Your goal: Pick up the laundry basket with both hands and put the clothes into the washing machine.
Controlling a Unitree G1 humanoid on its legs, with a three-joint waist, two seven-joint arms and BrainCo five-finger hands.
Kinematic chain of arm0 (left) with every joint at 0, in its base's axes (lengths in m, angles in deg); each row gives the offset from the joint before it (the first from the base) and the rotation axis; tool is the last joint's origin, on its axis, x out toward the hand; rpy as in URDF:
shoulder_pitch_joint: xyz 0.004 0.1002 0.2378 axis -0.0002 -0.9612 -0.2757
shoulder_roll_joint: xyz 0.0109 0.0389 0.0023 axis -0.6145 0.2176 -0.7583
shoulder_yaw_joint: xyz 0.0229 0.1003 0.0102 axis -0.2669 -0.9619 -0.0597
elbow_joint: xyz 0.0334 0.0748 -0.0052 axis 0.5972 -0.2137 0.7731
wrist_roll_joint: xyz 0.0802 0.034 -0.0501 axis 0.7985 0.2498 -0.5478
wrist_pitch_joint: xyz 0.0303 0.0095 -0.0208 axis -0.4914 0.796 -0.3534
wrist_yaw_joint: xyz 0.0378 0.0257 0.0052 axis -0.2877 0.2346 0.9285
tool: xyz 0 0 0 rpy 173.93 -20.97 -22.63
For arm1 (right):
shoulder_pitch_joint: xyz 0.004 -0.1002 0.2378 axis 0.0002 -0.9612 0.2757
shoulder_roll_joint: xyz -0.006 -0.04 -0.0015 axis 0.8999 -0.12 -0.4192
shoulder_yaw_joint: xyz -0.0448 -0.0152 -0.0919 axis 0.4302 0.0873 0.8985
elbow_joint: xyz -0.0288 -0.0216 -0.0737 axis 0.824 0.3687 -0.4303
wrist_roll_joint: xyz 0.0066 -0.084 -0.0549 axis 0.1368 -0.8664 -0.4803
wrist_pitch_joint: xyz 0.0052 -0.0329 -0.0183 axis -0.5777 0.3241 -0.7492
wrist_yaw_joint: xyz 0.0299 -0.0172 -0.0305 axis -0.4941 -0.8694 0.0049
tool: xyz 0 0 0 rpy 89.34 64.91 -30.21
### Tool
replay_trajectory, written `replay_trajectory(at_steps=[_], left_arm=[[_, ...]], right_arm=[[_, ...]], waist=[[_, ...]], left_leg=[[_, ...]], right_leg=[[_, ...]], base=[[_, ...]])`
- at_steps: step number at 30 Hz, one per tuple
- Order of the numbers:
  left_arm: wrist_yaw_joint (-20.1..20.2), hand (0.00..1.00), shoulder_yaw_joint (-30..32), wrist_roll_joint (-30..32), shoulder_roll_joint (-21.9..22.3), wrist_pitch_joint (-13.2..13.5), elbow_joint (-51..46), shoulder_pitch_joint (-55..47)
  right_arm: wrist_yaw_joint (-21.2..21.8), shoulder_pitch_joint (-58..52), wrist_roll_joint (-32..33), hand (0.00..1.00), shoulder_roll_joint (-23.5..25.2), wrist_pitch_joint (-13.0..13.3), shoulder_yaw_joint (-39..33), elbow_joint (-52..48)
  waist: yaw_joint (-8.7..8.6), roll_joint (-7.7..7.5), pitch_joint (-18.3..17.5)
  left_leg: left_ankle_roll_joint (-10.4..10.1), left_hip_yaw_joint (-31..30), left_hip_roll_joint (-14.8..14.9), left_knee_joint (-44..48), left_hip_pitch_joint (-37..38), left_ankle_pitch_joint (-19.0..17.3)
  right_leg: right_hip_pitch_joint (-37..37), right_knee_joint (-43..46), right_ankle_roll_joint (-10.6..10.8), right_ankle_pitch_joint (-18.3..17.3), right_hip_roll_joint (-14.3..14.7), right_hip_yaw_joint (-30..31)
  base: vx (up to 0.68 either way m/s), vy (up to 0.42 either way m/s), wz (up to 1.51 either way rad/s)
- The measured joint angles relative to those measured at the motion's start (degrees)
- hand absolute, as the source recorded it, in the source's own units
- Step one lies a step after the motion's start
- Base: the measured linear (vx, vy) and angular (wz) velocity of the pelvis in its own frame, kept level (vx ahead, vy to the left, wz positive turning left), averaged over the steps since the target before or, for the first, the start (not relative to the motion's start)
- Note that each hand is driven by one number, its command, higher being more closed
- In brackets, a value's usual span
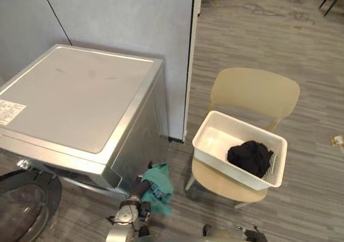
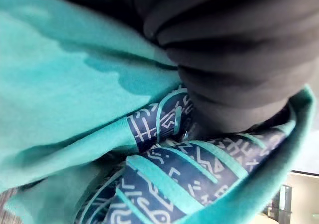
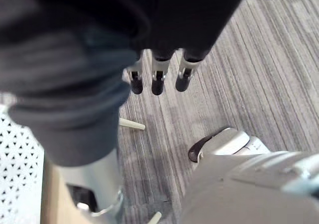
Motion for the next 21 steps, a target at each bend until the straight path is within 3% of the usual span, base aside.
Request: replay_trajectory(at_steps=[3,4,10,14,17,18,20,21], left_arm=[[0.05,1.00,0.07,0.01,-0.39,-0.01,0.01,-0.26],[0.12,1.00,-0.36,0.07,-3.07,-0.36,3.71,-0.54],[0.11,1.00,-0.13,0.07,-3.08,-0.37,3.72,-0.50],[-0.18,1.00,0.97,0.04,-3.09,-0.43,5.44,0.45],[-1.25,1.00,2.49,-0.07,-2.76,-0.50,5.29,1.14],[-1.73,1.00,2.87,-0.15,-2.58,-0.50,4.86,1.25],[-2.53,1.00,3.54,-1.14,-1.57,-0.49,3.80,0.97],[-3.05,1.00,4.36,-2.29,0.07,-0.70,2.87,0.09]], right_arm=[[0.12,0.07,2.23,0.00,1.38,0.20,-0.72,0.00],[0.19,1.22,4.91,0.00,3.12,0.53,-2.09,0.73],[0.21,1.03,5.38,0.00,3.09,0.54,-2.25,0.74],[0.43,0.29,9.69,0.00,3.02,0.60,-4.17,0.99],[0.53,0.17,12.39,0.00,2.82,0.74,-4.51,1.42],[0.81,0.10,14.01,0.00,2.02,0.77,-4.61,2.39],[1.51,0.03,14.70,0.00,0.81,0.71,-4.90,3.31],[1.57,0.49,15.61,0.00,0.02,0.76,-5.88,3.63]], waist=[[0.17,-0.86,-0.64],[-0.33,-2.31,-1.79],[-0.46,-2.33,-1.79],[-0.54,-2.23,-1.73],[-0.66,-2.64,0.77],[-0.64,-2.38,1.92],[-0.49,-2.58,2.60],[-0.22,-2.98,2.93]], left_leg=[[-0.45,-0.01,-0.44,-1.11,-0.10,0.36],[0.17,-0.62,-2.27,-5.88,2.97,2.66],[0.18,-0.61,-2.26,-5.81,2.97,2.65],[0.16,-0.46,-2.19,-5.00,2.93,2.61],[0.20,-1.34,-2.33,4.36,0.31,-1.58],[-0.01,-2.99,-2.38,13.55,-3.77,-5.56],[0.30,-4.31,-2.42,19.58,-7.19,-8.18],[2.54,-3.83,-2.22,24.18,-9.63,-10.15]], right_leg=[[0.81,-1.98,0.41,0.80,-0.37,0.18],[4.55,-6.59,0.70,3.17,-2.18,-1.04],[4.55,-6.60,0.70,3.17,-2.18,-1.04],[4.75,-5.91,0.57,3.01,-2.18,-1.07],[4.45,-0.06,0.64,-0.14,-2.48,-1.47],[2.71,6.09,0.58,-3.58,-2.72,-2.62],[0.13,12.16,0.40,-6.89,-3.80,-3.07],[-1.39,15.44,0.36,-7.85,-5.44,-3.51]], base=[[-0.01,0.032,0.06],[0.01,0.009,0.03],[0.00,0.000,0.00],[0.00,-0.001,0.01],[-0.06,-0.021,0.18],[-0.14,-0.041,0.41],[-0.17,-0.020,0.42],[-0.16,-0.001,0.28]])
